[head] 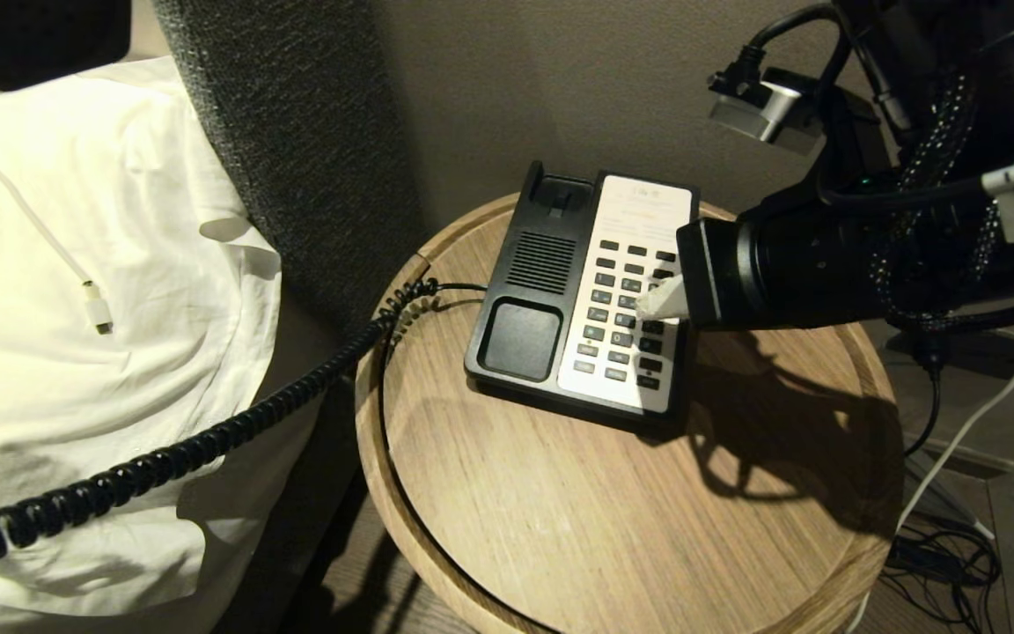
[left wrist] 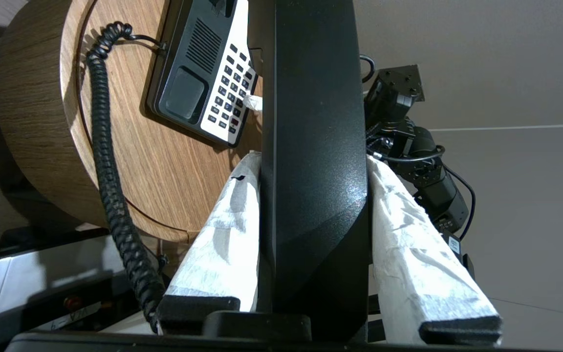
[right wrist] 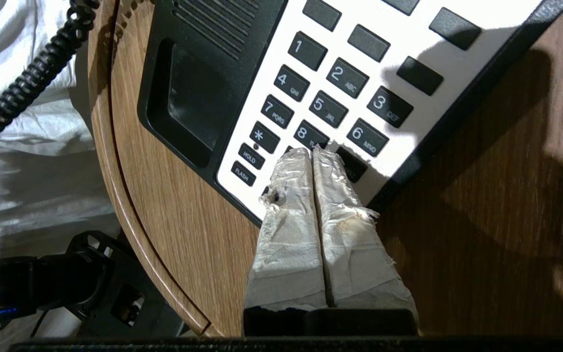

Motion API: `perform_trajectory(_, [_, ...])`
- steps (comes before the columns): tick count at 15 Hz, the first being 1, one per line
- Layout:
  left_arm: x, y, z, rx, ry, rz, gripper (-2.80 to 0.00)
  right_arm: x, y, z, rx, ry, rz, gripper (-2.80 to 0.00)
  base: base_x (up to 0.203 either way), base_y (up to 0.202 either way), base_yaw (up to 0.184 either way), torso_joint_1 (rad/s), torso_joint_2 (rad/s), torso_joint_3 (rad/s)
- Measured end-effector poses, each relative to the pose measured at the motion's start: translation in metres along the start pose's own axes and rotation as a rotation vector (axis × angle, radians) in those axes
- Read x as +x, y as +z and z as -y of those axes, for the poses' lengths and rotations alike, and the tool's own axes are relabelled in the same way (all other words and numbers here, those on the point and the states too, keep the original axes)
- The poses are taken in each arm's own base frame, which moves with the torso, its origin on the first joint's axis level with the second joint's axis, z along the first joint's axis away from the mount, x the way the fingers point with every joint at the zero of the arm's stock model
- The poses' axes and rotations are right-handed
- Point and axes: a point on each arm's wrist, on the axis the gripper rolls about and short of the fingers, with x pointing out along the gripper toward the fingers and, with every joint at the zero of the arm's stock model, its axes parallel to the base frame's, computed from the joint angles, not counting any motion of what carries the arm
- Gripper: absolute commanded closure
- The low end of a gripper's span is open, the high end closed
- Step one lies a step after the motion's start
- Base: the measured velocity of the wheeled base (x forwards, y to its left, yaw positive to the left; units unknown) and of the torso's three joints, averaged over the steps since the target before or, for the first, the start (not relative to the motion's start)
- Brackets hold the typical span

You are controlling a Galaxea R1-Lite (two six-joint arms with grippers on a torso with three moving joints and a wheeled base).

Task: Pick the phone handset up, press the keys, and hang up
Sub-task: Dial the number

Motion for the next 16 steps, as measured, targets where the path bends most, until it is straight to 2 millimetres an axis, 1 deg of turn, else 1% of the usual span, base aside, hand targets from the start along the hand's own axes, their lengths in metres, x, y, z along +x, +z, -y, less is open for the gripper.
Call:
perform_trajectory(9, [-0.001,-0.001,-0.001,0.001,0.001,-0.001,0.00,0.013,0.001,-0.002,-0.007,-0.014,-0.007,0.00,0.000,0.000,0.000,0.000,0.00,0.000])
perform_trajectory(16, [-0.003,-0.002,-0.003,0.001,0.001,0.000,0.00,0.020,0.000,-0.001,-0.015,-0.023,-0.020,0.00,0.000,0.000,0.000,0.000,0.00,0.000])
